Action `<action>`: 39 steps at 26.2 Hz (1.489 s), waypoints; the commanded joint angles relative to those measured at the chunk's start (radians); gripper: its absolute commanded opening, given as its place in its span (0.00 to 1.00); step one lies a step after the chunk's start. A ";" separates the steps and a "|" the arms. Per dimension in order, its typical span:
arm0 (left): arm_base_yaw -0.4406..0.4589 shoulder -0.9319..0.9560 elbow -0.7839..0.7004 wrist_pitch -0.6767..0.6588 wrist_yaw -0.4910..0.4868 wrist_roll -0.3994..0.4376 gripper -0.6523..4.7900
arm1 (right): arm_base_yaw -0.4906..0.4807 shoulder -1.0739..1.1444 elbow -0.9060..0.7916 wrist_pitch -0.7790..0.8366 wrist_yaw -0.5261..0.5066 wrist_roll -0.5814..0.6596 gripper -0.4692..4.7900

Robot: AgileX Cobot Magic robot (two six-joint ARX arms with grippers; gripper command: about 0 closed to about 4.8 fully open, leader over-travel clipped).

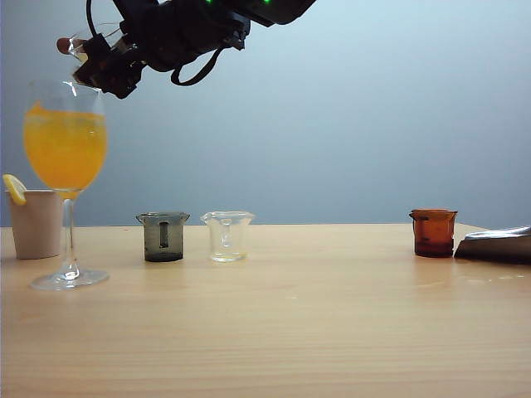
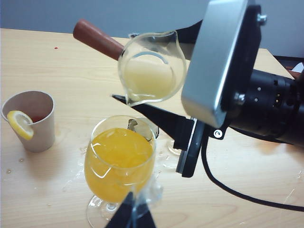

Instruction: Pick up the third measuring cup from the left, pour the pineapple juice inside into the goblet, and finally put the measuring cup back in its original place.

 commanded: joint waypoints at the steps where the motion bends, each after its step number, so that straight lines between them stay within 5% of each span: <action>1: 0.000 -0.002 0.005 0.005 0.002 -0.002 0.11 | 0.005 -0.005 0.007 0.035 -0.006 -0.053 0.09; 20: 0.000 -0.001 0.005 -0.032 0.002 0.001 0.11 | 0.013 -0.005 0.007 0.040 -0.002 -0.331 0.09; 39: 0.000 -0.001 0.005 -0.032 0.005 0.002 0.11 | 0.018 -0.005 0.007 0.080 0.021 -0.452 0.09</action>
